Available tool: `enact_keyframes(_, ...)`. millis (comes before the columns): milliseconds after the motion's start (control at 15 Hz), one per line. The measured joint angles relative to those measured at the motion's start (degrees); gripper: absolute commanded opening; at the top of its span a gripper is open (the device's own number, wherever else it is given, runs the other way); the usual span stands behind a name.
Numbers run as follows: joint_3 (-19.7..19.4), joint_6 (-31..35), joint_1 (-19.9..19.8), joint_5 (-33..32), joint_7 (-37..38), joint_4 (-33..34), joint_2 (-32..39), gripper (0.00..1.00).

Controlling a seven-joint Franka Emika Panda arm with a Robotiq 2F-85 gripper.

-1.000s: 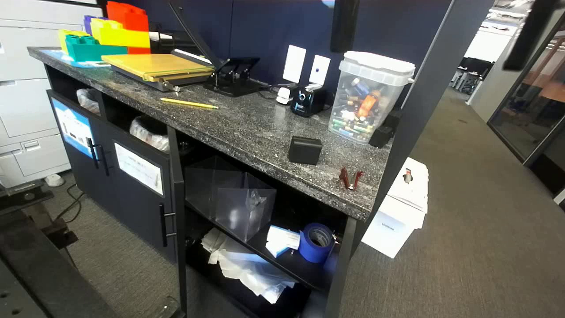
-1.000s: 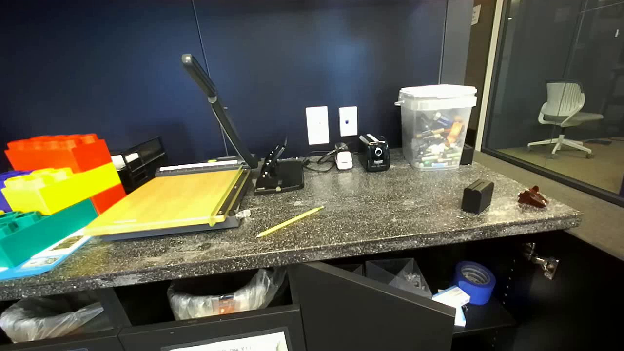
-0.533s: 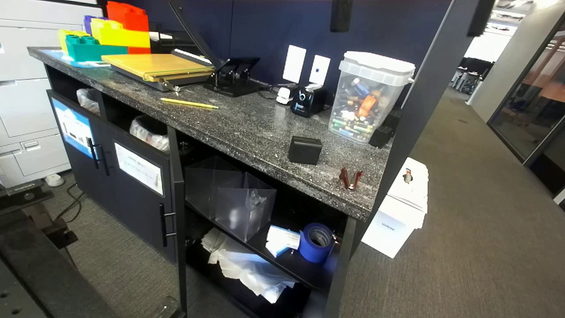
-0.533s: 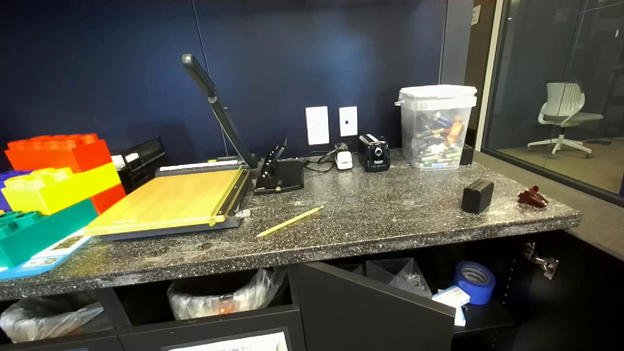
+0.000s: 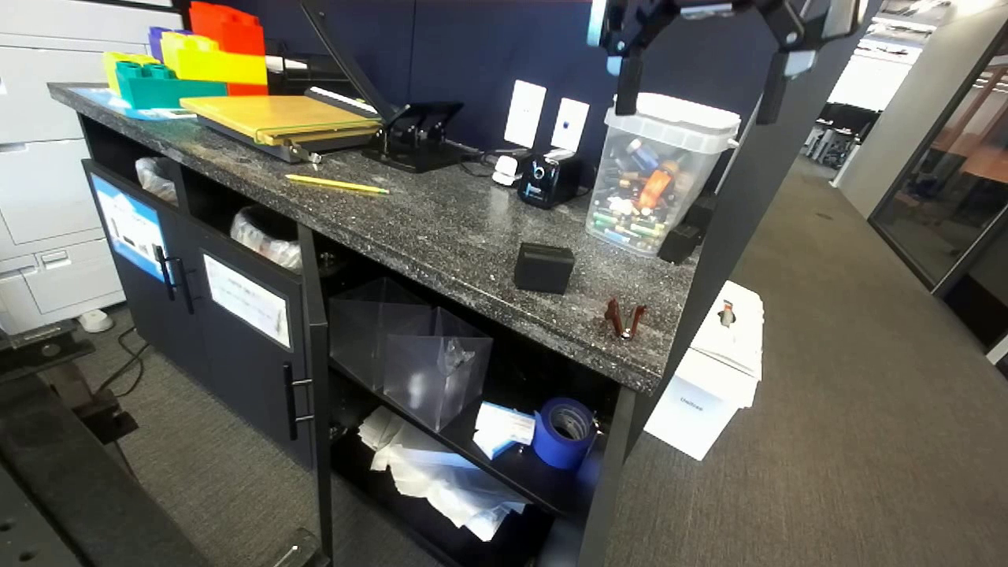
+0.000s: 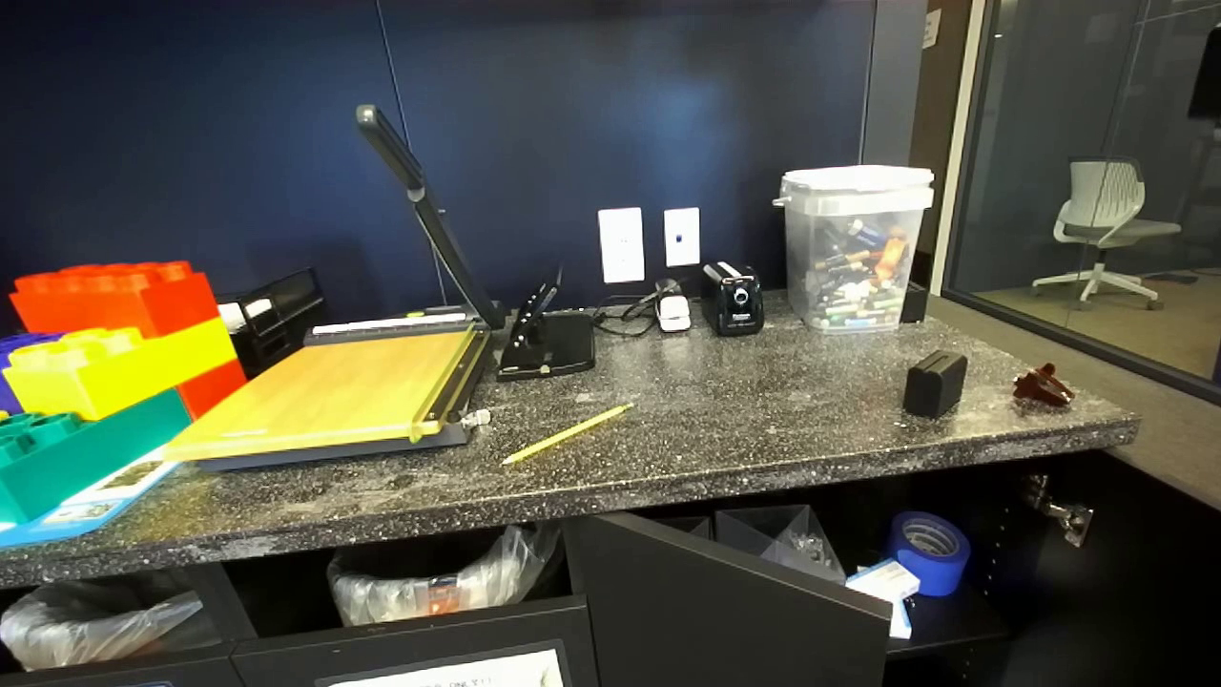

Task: Move the red stapler to the left.

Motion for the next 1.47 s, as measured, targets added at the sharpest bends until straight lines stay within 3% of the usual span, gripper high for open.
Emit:
enact_keyframes(733, -0.4, -0.19, -0.17, 0.83, -0.33, 31.27, 34.16, 1.0)
enact_keyframes(1467, -0.28, -11.0, 0.29, 1.04, -0.71, 59.13, 54.53, 0.98)
